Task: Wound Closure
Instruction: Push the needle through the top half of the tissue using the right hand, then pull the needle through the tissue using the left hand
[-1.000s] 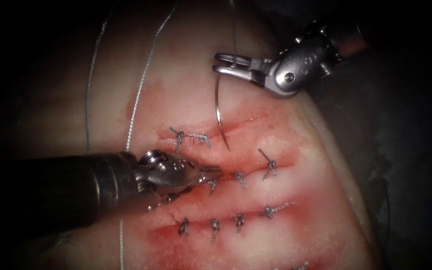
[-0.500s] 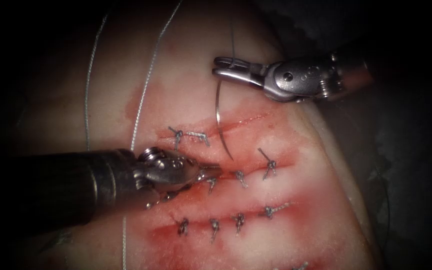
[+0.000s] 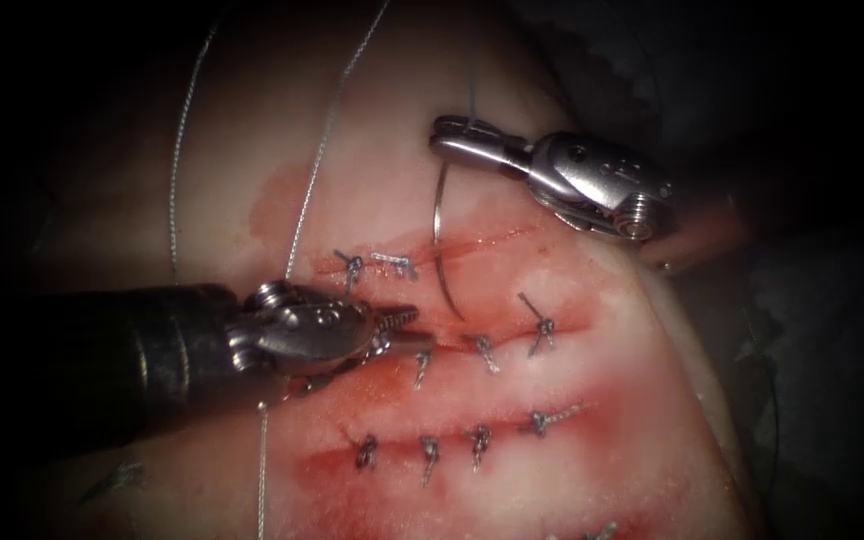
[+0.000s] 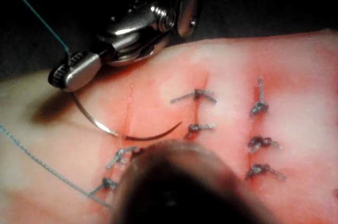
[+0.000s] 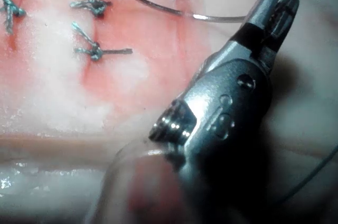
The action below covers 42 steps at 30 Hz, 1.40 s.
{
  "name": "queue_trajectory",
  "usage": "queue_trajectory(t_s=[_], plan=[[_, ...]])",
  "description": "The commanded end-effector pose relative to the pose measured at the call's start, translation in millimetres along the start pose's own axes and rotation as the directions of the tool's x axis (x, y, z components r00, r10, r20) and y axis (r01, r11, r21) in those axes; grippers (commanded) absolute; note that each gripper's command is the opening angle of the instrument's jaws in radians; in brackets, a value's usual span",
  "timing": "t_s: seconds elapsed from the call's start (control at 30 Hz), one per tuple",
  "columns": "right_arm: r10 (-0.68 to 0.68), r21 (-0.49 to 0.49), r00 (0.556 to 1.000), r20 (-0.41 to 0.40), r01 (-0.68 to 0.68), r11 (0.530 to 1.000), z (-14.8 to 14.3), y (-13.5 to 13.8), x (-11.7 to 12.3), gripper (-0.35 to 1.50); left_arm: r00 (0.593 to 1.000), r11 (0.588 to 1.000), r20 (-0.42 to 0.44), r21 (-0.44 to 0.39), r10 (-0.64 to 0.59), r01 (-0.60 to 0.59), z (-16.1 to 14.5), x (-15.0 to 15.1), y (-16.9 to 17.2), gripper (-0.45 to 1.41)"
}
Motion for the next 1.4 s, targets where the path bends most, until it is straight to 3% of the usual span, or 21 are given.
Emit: queue_trajectory(t_s=[0.03,0.1,0.13,0.17,0.2,0.27,0.4,0.47,0.6,1.1,1.17,1.2,1.23,1.27,1.3,1.4], plan=[[-0.002,-0.004,1.000,0.001,0.002,1.000,0.6,0.1,0.8,-0.35,1.000,1.000,0.002,0.000,0.005,-0.005,0.7,-0.6,0.3,0.27],[-0.003,-0.006,1.000,0.001,0.003,1.000,0.6,0.1,0.9,-0.35,0.992,0.992,0.002,0.009,0.124,-0.124,0.5,-1.1,0.6,0.37],[-0.003,-0.006,1.000,0.001,0.003,1.000,0.6,0.1,0.9,-0.35,0.992,0.992,0.002,0.009,0.124,-0.124,0.5,-1.1,0.6,0.37],[-0.003,-0.005,1.000,0.001,0.003,1.000,0.7,0.2,0.8,-0.35,0.952,0.952,0.007,0.014,0.305,-0.305,0.7,-1.4,1.1,0.64],[-0.003,-0.005,1.000,0.001,0.003,1.000,0.7,0.2,0.8,-0.35,0.932,0.932,0.010,0.019,0.362,-0.362,0.9,-1.5,1.3,0.71],[-0.002,-0.004,1.000,0.001,0.002,1.000,0.7,0.3,0.8,-0.35,0.911,0.911,0.026,0.017,0.412,-0.412,1.2,-1.6,1.7,0.64],[-0.002,-0.003,1.000,0.001,0.002,1.000,0.8,0.4,0.8,-0.35,0.888,0.890,0.063,-0.020,0.456,-0.456,1.6,-1.8,2.0,0.42],[-0.003,-0.003,1.000,-0.002,0.003,1.000,0.8,0.4,0.8,-0.35,0.862,0.868,0.102,-0.055,0.497,-0.494,2.2,-1.9,1.9,0.51],[-0.003,-0.003,1.000,-0.002,0.003,1.000,0.8,0.4,0.8,-0.35,0.853,0.860,0.109,-0.059,0.511,-0.507,2.7,-1.4,1.4,0.52],[-0.002,-0.001,1.000,0.004,0.002,1.000,0.8,0.3,0.7,-0.35,0.831,0.839,0.130,-0.027,0.541,-0.543,4.4,-1.0,0.6,0.36],[-0.002,0.000,1.000,0.004,0.002,1.000,0.9,0.3,0.8,-0.35,0.825,0.834,0.134,-0.022,0.550,-0.552,4.9,-0.9,0.4,-0.05],[-0.002,0.000,1.000,0.004,0.002,1.000,0.9,0.3,0.8,-0.35,0.825,0.834,0.134,-0.022,0.550,-0.552,4.9,-0.9,0.4,-0.05],[-0.002,0.000,1.000,0.004,0.002,1.000,0.9,0.4,0.8,-0.35,0.823,0.832,0.135,-0.021,0.551,-0.554,5.0,-0.8,0.3,-0.32],[-0.002,0.000,1.000,0.007,0.002,1.000,0.9,0.4,0.8,-0.35,0.817,0.827,0.140,-0.013,0.559,-0.563,5.3,-0.9,0.3,-0.45],[-0.002,0.000,1.000,0.007,0.002,1.000,0.9,0.4,0.8,-0.35,0.817,0.827,0.140,-0.013,0.559,-0.563,5.3,-0.9,0.3,-0.45],[0.000,0.001,1.000,0.009,0.000,1.000,0.9,0.4,0.6,-0.35,0.767,0.776,0.174,0.029,0.617,-0.630,6.0,-0.8,0.8,-0.45]])
